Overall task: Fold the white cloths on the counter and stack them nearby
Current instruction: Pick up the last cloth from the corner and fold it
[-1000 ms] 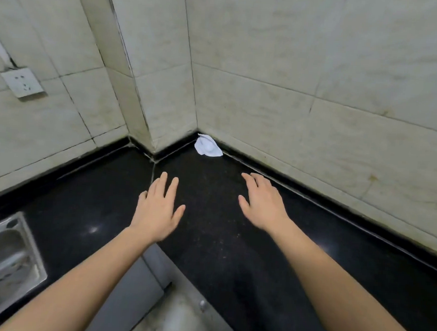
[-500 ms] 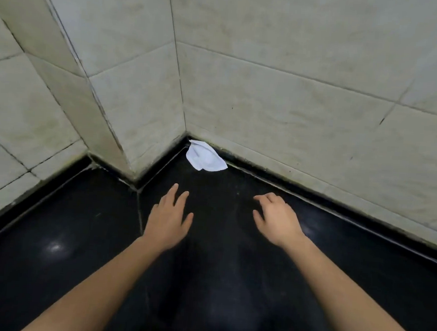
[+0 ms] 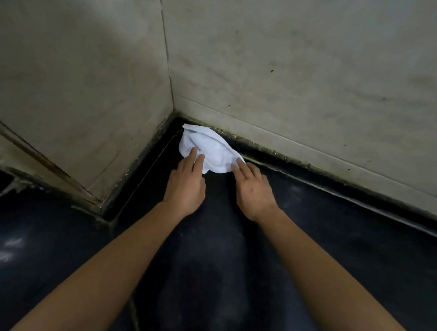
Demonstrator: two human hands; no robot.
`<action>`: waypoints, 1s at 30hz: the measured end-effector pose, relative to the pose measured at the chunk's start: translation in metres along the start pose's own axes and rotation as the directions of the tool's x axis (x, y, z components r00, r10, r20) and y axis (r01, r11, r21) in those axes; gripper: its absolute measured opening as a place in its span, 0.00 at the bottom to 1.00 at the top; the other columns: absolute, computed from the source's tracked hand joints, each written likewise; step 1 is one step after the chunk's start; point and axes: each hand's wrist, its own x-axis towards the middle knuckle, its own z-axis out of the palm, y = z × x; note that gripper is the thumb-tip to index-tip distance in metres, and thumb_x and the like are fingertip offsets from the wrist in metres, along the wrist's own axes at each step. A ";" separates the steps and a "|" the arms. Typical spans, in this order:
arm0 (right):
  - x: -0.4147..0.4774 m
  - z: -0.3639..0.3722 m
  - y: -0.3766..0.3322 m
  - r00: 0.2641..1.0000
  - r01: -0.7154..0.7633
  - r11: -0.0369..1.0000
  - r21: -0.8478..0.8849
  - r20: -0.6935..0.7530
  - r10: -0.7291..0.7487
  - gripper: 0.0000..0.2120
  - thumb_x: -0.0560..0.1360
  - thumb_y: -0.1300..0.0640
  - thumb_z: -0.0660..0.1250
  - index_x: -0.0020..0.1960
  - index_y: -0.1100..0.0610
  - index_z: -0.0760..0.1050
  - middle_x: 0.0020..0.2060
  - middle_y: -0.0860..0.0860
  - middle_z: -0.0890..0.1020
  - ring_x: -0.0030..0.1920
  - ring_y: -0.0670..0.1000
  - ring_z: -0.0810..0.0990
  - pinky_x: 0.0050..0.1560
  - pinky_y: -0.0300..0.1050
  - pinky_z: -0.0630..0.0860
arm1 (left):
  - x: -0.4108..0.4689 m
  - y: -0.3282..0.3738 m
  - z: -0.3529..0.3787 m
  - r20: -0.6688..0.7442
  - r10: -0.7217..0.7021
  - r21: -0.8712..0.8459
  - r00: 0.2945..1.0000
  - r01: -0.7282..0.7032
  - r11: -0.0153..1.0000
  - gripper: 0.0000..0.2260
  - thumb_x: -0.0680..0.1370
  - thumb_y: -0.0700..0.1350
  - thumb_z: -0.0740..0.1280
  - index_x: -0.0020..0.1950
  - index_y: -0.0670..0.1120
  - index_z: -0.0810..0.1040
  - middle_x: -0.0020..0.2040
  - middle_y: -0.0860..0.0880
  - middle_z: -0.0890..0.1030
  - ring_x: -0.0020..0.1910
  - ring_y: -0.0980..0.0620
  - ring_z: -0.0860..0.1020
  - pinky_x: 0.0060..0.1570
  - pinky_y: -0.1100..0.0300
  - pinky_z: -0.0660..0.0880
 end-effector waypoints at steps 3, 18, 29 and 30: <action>0.026 0.011 0.010 0.998 -0.037 0.999 -0.009 -0.042 0.037 0.25 0.81 0.60 0.57 0.78 0.56 0.60 0.76 0.54 0.64 0.74 0.60 0.61 0.72 0.56 0.59 | 0.023 -0.011 0.012 0.023 0.001 -0.005 1.000 -0.001 1.000 0.29 0.81 0.47 0.62 0.79 0.43 0.56 0.78 0.43 0.60 0.74 0.42 0.62 0.67 0.42 0.65; -0.099 -0.051 0.009 0.998 0.031 0.969 0.246 -0.064 -0.015 0.10 0.84 0.54 0.58 0.60 0.55 0.73 0.53 0.53 0.77 0.55 0.56 0.76 0.52 0.50 0.73 | -0.101 0.023 -0.030 -0.109 -0.014 -0.051 0.994 0.008 0.999 0.05 0.69 0.43 0.74 0.43 0.46 0.81 0.46 0.48 0.79 0.46 0.45 0.75 0.42 0.54 0.69; -0.215 -0.166 0.025 0.952 0.238 0.922 0.304 -0.260 -0.160 0.11 0.82 0.54 0.59 0.61 0.51 0.76 0.53 0.48 0.73 0.52 0.52 0.78 0.46 0.49 0.76 | -0.211 0.085 -0.141 -0.283 -0.085 -0.030 0.955 0.080 0.996 0.02 0.77 0.49 0.69 0.46 0.54 0.81 0.41 0.55 0.81 0.44 0.51 0.76 0.38 0.56 0.71; -0.218 -0.170 0.028 0.953 0.238 0.919 0.314 -0.259 -0.158 0.11 0.82 0.53 0.59 0.60 0.50 0.77 0.51 0.47 0.73 0.51 0.51 0.77 0.47 0.49 0.76 | -0.216 0.086 -0.144 -0.290 -0.098 -0.026 0.952 0.095 0.995 0.02 0.77 0.49 0.69 0.46 0.54 0.81 0.41 0.55 0.81 0.44 0.52 0.76 0.38 0.56 0.71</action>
